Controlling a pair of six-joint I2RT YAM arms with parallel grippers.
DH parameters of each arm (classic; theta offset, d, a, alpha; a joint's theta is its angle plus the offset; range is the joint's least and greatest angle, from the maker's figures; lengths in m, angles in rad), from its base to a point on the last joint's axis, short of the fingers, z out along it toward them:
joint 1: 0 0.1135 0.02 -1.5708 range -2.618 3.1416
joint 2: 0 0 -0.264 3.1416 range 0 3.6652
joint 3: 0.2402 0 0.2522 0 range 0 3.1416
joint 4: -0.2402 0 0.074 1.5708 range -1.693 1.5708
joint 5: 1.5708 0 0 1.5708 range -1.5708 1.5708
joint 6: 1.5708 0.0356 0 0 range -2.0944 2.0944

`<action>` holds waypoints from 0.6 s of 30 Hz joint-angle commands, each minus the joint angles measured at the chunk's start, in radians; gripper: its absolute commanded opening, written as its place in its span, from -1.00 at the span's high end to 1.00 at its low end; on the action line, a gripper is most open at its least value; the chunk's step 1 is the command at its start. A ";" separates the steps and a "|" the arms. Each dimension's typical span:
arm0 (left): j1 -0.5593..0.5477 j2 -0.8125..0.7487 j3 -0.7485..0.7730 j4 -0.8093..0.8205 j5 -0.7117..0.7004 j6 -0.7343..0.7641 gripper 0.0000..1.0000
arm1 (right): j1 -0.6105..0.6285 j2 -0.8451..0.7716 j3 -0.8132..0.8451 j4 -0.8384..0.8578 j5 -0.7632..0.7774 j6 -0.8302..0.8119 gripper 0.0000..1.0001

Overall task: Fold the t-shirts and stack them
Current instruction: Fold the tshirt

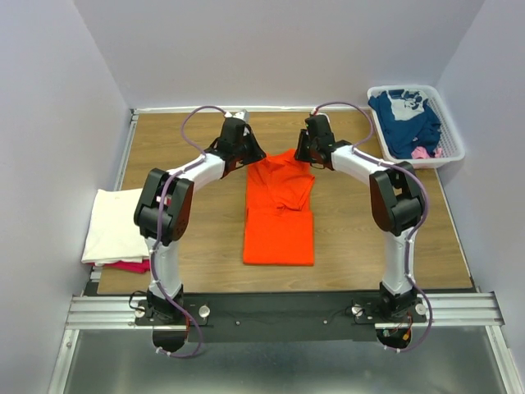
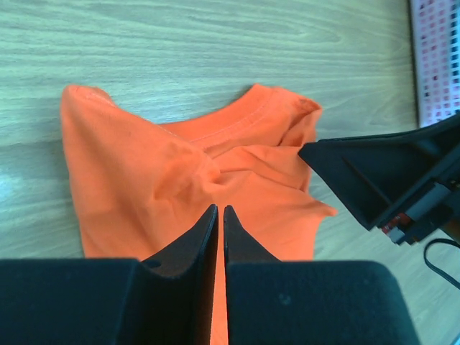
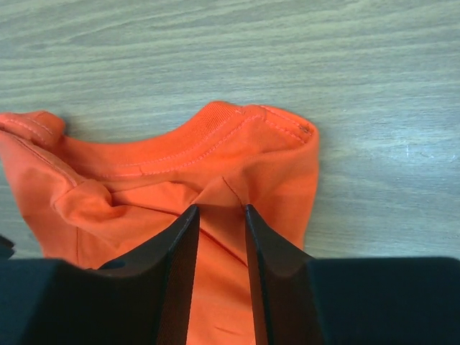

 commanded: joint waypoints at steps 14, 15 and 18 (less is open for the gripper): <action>0.017 0.097 0.107 -0.047 0.053 0.045 0.73 | 0.002 0.145 0.156 -0.002 -0.104 0.038 0.52; 0.018 0.097 0.107 -0.047 0.053 0.045 0.73 | 0.002 0.150 0.162 0.000 -0.106 0.047 0.56; 0.018 0.095 0.103 -0.047 0.056 0.046 0.73 | 0.002 0.170 0.175 0.000 -0.112 0.066 0.57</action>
